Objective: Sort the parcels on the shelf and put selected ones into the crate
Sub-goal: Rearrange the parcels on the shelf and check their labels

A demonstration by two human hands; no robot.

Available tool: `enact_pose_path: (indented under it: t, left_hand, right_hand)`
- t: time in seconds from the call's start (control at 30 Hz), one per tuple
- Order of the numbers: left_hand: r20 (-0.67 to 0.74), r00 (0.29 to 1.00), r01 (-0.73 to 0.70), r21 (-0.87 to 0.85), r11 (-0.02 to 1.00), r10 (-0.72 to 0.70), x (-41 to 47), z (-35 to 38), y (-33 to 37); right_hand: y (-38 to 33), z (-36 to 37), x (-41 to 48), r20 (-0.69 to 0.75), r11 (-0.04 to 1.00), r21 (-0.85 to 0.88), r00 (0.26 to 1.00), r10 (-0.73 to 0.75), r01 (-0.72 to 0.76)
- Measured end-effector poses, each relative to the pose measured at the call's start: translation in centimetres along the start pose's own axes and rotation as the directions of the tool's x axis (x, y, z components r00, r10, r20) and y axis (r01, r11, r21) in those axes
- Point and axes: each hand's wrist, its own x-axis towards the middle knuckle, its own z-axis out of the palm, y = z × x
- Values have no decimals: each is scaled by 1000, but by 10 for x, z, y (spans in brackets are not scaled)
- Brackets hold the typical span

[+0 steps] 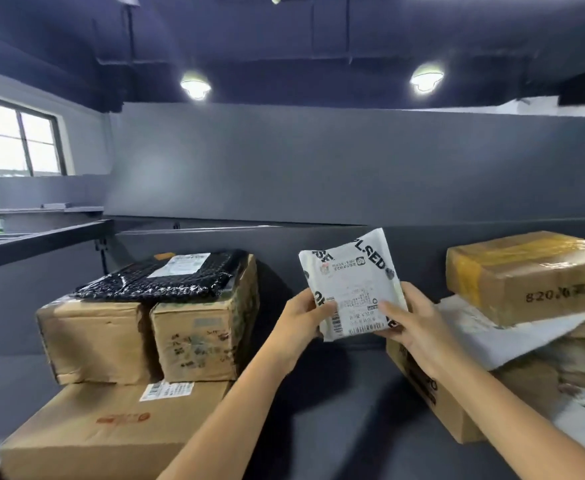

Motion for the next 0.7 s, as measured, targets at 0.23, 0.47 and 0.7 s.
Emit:
enact_pose_path:
  t: [0.23, 0.47, 0.7]
  left_hand:
    - [-127, 991, 29, -32, 999, -33, -19, -32, 5]
    - [152, 987, 48, 15, 999, -50, -53, -13, -11]
    - [-65, 997, 34, 75, 997, -29, -80, -33, -16]
  right_hand:
    - [-37, 1, 6, 132, 935, -334, 988, -83, 123]
    - [-35, 11, 1, 248, 844, -508, 967, -48, 172]
    - [-4, 22, -13, 268, 910, -411, 947, 180, -56]
